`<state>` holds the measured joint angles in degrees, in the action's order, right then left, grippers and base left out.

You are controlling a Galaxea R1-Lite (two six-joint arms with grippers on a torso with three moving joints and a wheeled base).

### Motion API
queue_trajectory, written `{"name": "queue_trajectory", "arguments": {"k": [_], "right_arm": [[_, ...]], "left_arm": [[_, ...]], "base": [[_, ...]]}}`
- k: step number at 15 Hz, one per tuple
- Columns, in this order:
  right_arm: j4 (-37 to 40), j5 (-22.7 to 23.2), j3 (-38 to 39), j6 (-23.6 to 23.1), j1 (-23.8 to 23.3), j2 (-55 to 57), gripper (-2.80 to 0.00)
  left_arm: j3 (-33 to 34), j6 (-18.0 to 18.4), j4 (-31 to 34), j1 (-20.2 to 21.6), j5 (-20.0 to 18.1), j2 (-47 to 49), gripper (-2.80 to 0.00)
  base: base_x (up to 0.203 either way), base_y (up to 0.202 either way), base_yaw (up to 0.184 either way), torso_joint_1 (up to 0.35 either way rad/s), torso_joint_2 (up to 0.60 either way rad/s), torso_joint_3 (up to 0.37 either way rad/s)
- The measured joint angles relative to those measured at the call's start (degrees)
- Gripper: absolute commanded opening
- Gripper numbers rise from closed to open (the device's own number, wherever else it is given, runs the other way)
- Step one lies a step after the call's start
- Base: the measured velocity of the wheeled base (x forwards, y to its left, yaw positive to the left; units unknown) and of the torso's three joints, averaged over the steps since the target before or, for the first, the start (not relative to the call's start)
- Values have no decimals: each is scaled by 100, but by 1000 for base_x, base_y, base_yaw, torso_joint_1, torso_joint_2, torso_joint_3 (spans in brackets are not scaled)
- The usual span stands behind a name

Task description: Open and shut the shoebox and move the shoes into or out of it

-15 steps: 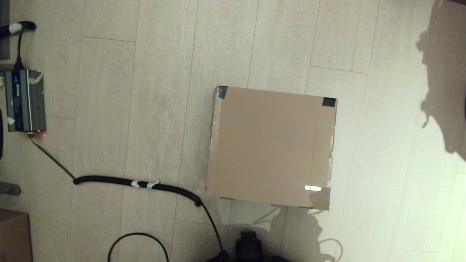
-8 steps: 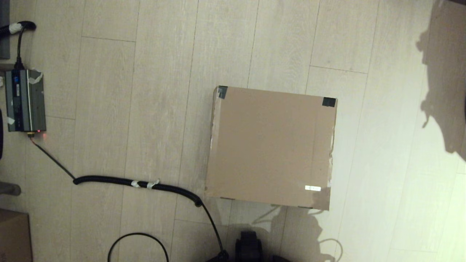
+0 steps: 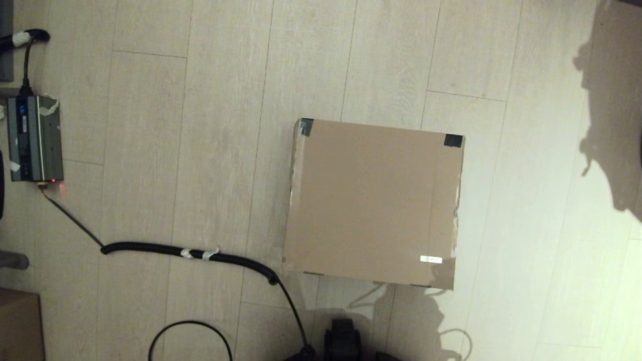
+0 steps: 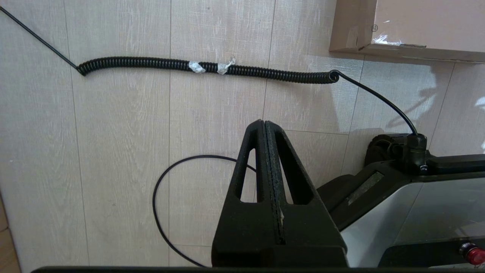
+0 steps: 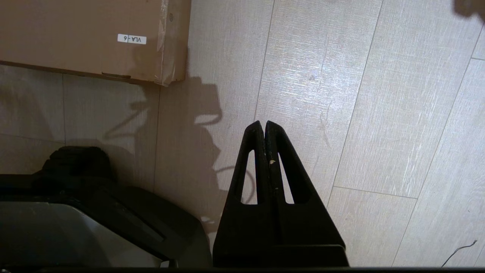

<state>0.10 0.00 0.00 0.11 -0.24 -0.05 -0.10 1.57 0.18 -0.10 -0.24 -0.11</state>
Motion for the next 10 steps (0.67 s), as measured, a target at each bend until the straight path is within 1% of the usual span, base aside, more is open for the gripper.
{"name": "queue_trajectory", "arguments": {"k": [10], "right_arm": [[-5, -7, 0, -4, 0, 2, -280]], "left_arm": [[0, 0, 0, 0, 0, 1, -280]], "base": [[0, 0, 0, 0, 0, 0]]}}
